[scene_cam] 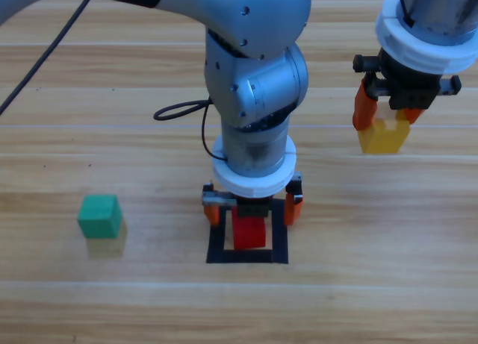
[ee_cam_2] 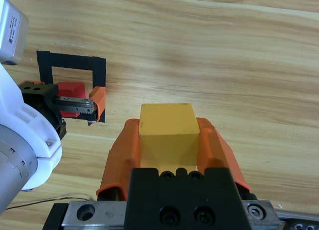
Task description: Stack the blocks in the rectangular block: red at the bottom, yellow in the middle, green on top
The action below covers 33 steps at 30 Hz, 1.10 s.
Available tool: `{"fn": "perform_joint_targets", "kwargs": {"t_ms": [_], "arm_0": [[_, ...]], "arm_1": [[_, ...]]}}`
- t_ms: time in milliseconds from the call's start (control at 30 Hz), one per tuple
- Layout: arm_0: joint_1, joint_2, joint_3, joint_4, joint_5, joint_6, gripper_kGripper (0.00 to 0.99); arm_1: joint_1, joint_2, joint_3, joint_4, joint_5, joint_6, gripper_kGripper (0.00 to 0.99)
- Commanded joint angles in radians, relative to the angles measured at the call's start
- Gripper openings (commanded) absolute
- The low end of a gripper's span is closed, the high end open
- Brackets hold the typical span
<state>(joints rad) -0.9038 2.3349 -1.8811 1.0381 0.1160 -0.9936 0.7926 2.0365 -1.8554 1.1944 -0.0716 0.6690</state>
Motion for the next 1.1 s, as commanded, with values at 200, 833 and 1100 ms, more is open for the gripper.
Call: {"fn": "perform_joint_targets", "kwargs": {"t_ms": [200,833,1100], "arm_0": [[0.036,-0.088,-0.441,0.364,0.085,0.085,0.990],[0.609,-0.551,0.203,0.367,0.010,0.566,0.990],[0.642,-0.621,0.250,0.339,-0.105,0.629,0.979]], "arm_1": [[0.017,0.001,0.004,0.002,-0.005,-0.003,0.005],[0.165,0.125,-0.113,0.007,0.055,0.066,0.006],[0.218,0.277,-0.261,0.051,0.049,0.078,0.008]]}}
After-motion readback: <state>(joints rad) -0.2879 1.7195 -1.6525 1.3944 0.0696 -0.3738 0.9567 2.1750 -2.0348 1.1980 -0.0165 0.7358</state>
